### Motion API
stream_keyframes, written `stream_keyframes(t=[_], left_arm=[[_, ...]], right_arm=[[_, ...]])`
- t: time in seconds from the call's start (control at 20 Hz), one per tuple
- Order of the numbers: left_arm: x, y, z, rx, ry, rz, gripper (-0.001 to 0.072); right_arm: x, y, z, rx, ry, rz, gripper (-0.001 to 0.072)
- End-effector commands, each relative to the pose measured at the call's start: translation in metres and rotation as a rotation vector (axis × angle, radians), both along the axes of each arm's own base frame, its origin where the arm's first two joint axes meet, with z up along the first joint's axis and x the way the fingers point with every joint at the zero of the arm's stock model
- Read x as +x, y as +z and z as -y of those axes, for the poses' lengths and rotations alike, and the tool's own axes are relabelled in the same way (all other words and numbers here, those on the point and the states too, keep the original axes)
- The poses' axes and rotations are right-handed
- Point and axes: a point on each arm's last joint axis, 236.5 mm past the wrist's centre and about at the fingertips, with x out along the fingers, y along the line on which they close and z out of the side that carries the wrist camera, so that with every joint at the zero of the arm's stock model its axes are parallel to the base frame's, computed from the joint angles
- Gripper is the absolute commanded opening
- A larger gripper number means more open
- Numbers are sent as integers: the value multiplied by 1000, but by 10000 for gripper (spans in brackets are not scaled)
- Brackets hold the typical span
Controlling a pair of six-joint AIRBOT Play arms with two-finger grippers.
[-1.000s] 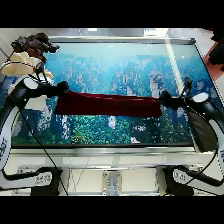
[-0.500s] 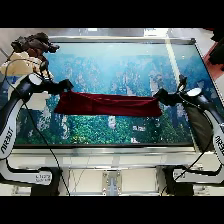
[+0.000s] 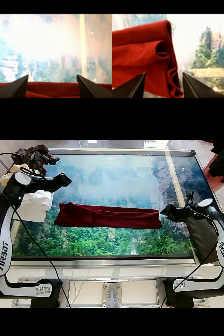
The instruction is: Fold the shirts.
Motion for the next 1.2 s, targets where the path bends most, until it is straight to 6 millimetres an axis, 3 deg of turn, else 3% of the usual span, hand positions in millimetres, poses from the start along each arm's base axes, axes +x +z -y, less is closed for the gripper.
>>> stream_keyframes(t=[0.0, 0.25, 0.4, 0.6, 0.65, 0.7, 0.75, 0.85, 0.95, 1.15], left_arm=[[0, 9, 7, -34, -14, 15, 693], [-4, 7, 11, -40, -28, -3, 692], [-4, 7, 11, -41, -28, -3, 692], [-6, 6, 16, -62, -38, -18, 680], [-9, 3, 18, -61, -49, -30, 566], [-12, -1, 22, -62, -65, -49, 276], [-17, -7, 29, -60, -91, -70, 31], [-25, -21, 50, -53, -148, -114, 15], [-35, -43, 83, -23, -227, -160, 14], [-67, -128, 174, 99, -404, -278, 13]], right_arm=[[5, -13, -17, 106, 33, 11, 547], [12, -38, -22, 157, 9, -3, 572], [24, -32, -40, 237, 3, 39, 571], [26, -39, -78, 249, 78, 42, 408], [27, -39, -87, 251, 90, 44, 319], [27, -35, -97, 266, 108, 47, 153], [26, -27, -104, 290, 133, 48, 38], [25, 1, -114, 355, 187, 56, 30], [29, 35, -113, 357, 209, 90, 29], [23, 95, -87, 155, 244, 127, 29]])
